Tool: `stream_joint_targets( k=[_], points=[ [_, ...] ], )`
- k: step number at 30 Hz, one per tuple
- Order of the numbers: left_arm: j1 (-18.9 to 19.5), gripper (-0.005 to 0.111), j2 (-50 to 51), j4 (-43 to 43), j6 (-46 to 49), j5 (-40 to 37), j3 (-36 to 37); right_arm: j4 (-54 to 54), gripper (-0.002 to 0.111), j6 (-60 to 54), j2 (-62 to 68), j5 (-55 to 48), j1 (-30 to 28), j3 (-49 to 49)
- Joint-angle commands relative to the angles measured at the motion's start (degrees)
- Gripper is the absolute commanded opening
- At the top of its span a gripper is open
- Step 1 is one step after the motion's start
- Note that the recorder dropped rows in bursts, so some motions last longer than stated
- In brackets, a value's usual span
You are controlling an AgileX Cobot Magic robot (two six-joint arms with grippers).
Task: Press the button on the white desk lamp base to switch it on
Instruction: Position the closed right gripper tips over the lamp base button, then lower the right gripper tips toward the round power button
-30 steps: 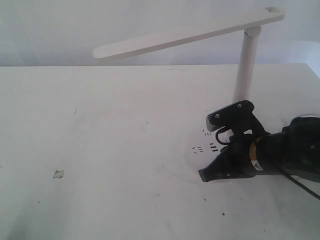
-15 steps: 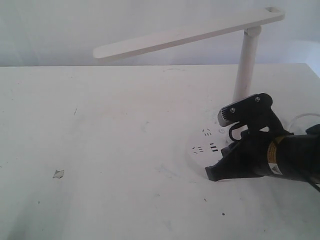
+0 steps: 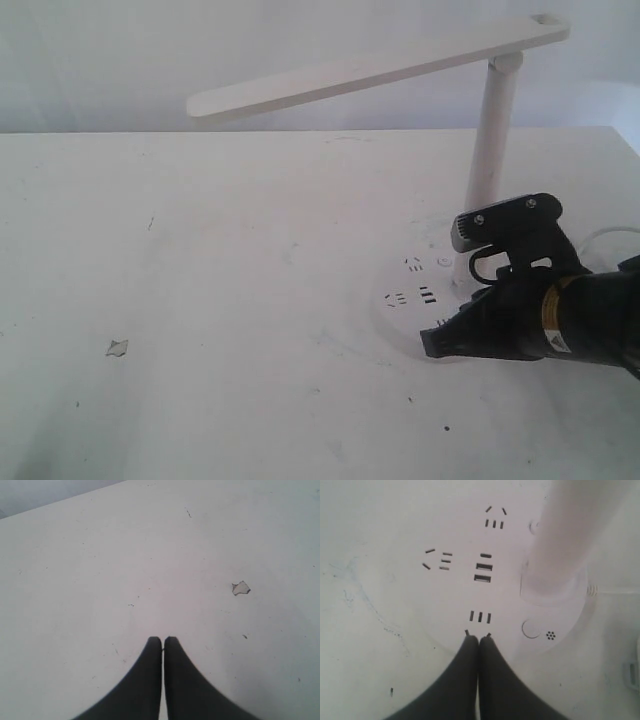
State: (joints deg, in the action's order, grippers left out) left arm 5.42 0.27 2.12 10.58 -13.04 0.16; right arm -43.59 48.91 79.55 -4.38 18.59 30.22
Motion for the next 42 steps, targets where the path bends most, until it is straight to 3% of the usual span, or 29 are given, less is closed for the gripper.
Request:
stream_joint_targets(
  k=[1, 11, 42],
  points=[
    [0.1, 0.001, -0.3, 0.4, 0.0, 0.2, -0.2, -0.3, 0.000, 0.6, 0.0, -4.0, -0.3, 0.0],
    [0.1, 0.001, -0.3, 0.4, 0.0, 0.2, -0.2, -3.8, 0.000, 0.6, 0.0, 0.2, -6.1, 0.0],
    [0.1, 0.001, -0.3, 0.4, 0.0, 0.2, -0.2, 0.2, 0.000, 0.5, 0.0, 9.9, -6.1, -2.1]
  ],
)
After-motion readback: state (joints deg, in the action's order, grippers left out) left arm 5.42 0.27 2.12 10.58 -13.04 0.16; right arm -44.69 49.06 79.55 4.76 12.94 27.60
